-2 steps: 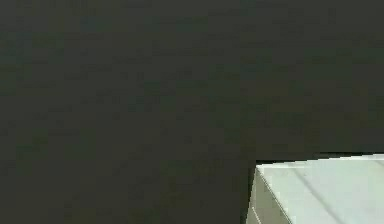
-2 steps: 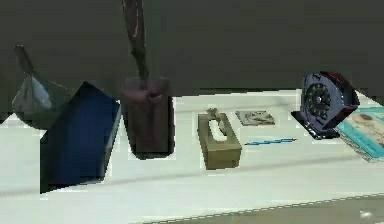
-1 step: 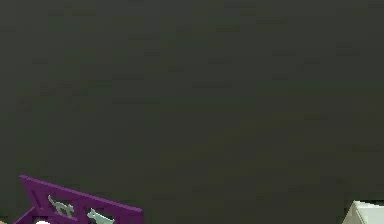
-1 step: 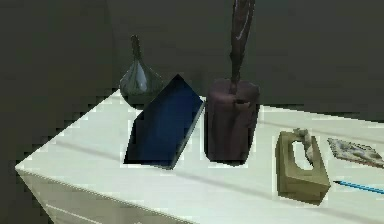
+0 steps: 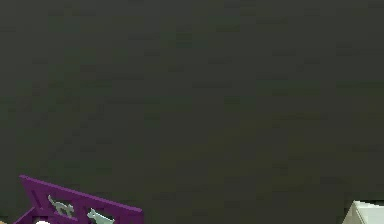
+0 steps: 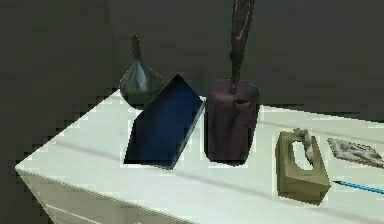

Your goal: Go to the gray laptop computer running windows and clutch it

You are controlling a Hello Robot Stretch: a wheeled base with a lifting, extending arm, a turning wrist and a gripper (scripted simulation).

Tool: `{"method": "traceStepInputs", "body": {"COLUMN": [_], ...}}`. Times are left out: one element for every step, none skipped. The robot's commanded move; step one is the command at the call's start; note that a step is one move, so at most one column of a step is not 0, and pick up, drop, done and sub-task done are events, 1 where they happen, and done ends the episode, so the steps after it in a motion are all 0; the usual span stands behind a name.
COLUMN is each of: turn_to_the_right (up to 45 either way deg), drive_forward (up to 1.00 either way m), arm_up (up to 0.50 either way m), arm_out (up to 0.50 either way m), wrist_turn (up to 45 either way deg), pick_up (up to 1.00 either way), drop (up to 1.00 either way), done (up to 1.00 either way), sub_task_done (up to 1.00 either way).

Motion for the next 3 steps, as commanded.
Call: {"method": "traceStepInputs", "body": {"turn_to_the_right": [0.0,0.0,0.0], "drive_forward": [0.00,0.00,0.00], "arm_up": [0.38,0.00,0.00], "arm_out": [0.00,0.12,0.00], "wrist_turn": [0.0,0.0,45.0], "pick_up": [0.00,0.00,0.00], "drop": [0.00,0.00,0.00], "done": [0.00,0.00,0.00], "sub_task_done": [0.00,0.00,0.00]}}
